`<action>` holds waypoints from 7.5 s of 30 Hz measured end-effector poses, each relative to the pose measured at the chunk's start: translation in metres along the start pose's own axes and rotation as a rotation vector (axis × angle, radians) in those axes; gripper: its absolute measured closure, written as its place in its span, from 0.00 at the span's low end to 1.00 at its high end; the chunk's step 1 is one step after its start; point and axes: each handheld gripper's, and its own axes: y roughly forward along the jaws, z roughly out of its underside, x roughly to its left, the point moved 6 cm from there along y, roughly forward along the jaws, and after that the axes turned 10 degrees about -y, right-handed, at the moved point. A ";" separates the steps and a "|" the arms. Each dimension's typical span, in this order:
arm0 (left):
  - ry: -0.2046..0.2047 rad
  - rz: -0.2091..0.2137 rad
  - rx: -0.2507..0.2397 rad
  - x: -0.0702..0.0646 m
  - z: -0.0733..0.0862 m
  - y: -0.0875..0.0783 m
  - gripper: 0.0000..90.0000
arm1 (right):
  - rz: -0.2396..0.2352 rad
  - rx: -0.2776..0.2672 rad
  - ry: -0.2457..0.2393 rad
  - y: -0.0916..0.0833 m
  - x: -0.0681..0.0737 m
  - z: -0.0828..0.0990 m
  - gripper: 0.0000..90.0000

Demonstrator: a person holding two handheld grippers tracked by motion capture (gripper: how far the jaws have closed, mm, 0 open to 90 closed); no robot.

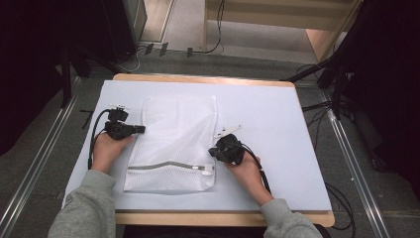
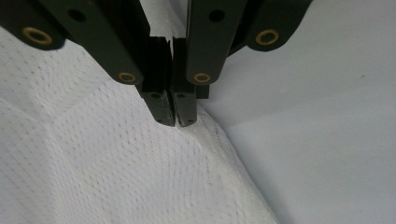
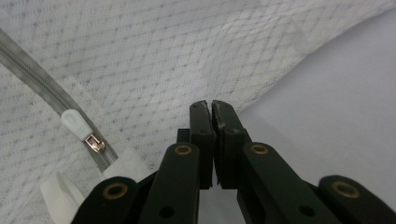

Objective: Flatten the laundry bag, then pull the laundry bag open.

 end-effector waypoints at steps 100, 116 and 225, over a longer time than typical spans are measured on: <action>0.384 0.261 0.067 -0.177 0.052 -0.001 0.46 | -0.078 -0.090 0.110 -0.063 0.010 0.049 0.77; 0.385 0.312 0.118 -0.197 0.060 0.020 0.61 | -0.086 -0.037 0.105 -0.047 0.015 0.053 1.00; 0.317 0.411 0.369 -0.206 0.076 0.061 0.98 | -0.072 -0.090 -0.043 -0.040 0.024 0.062 1.00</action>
